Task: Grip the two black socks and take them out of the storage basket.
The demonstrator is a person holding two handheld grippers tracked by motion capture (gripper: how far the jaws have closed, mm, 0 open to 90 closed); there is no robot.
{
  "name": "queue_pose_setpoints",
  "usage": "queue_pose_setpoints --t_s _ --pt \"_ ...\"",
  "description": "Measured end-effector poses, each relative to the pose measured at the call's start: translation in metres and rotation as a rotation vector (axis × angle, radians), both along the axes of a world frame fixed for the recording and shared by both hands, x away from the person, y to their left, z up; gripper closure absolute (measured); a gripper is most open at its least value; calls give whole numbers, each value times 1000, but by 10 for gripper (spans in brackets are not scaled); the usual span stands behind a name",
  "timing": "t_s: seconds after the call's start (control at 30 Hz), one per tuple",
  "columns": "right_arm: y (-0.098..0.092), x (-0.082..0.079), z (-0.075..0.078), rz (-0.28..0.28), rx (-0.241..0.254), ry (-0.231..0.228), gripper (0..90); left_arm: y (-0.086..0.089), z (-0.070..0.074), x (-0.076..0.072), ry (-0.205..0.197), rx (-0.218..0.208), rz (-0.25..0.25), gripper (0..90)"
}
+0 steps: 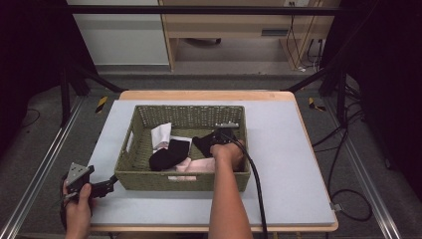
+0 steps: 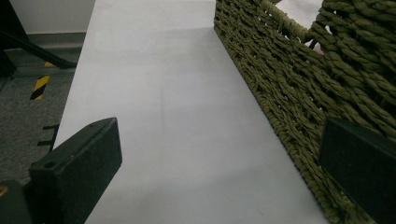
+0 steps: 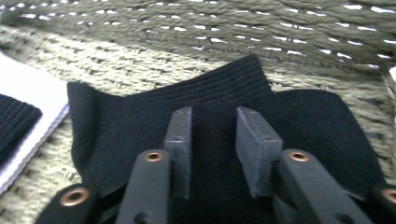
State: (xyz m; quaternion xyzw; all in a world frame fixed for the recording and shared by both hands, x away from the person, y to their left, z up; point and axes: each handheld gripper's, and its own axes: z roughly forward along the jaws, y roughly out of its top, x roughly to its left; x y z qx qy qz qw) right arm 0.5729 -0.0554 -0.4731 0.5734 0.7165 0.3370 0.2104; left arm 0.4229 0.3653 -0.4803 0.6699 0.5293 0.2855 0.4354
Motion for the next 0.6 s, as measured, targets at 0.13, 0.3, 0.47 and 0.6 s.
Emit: queue_pose_setpoints --t_s 0.13,0.3,0.47,0.6 --pt "3 -2 0 -30 -9 0 799 0 0 0 0 1 1 0" --pt "3 -2 3 -40 30 32 878 2 0 0 0 -10 1 0" --pt "3 0 10 -34 101 19 884 2 0 0 3 -16 0 0" --pt "3 0 21 -22 150 -70 885 2 0 1 7 -17 1 0"
